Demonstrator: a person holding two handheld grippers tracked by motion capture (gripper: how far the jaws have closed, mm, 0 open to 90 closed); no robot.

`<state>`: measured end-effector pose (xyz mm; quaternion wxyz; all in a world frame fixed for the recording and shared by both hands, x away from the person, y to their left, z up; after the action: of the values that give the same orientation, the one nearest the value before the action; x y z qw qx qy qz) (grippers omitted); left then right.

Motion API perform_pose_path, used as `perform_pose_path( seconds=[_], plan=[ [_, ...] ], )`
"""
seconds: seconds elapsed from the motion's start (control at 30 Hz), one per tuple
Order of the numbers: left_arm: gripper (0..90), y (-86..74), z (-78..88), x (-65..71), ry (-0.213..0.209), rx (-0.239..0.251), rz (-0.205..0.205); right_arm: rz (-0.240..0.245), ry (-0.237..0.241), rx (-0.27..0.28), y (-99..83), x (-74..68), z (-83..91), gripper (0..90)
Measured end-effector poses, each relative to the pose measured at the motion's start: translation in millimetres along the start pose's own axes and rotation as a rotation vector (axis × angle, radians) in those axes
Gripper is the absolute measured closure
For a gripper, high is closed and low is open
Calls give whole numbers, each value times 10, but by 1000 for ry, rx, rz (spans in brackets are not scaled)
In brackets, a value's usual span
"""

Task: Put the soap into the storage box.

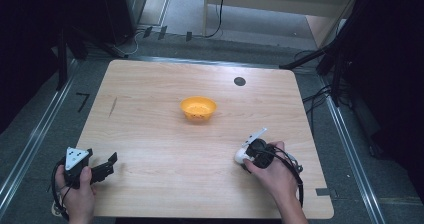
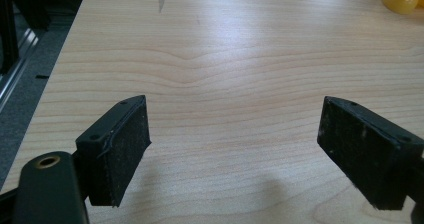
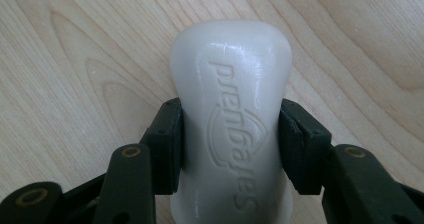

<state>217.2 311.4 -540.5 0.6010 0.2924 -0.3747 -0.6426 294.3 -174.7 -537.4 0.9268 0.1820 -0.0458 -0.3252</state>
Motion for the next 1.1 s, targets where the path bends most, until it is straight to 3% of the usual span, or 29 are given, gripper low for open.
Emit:
perform_pose_path(
  seconds=[0.6,1.1],
  plan=[
    [139,0,2,-2,-4,1,3,76,12,23,228,66,261,509],
    [139,0,3,-6,-3,2,5,138,18,12,425,180,322,510]
  ],
)
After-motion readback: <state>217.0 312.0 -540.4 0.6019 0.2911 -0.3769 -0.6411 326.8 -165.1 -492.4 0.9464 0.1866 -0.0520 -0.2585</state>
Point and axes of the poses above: each handheld gripper's, and its own axes: z roughly backward along the jaws, y roughly out of its top, x roughly to its right, the point moved 3 cm from there along -z, roughly forward along the jaws
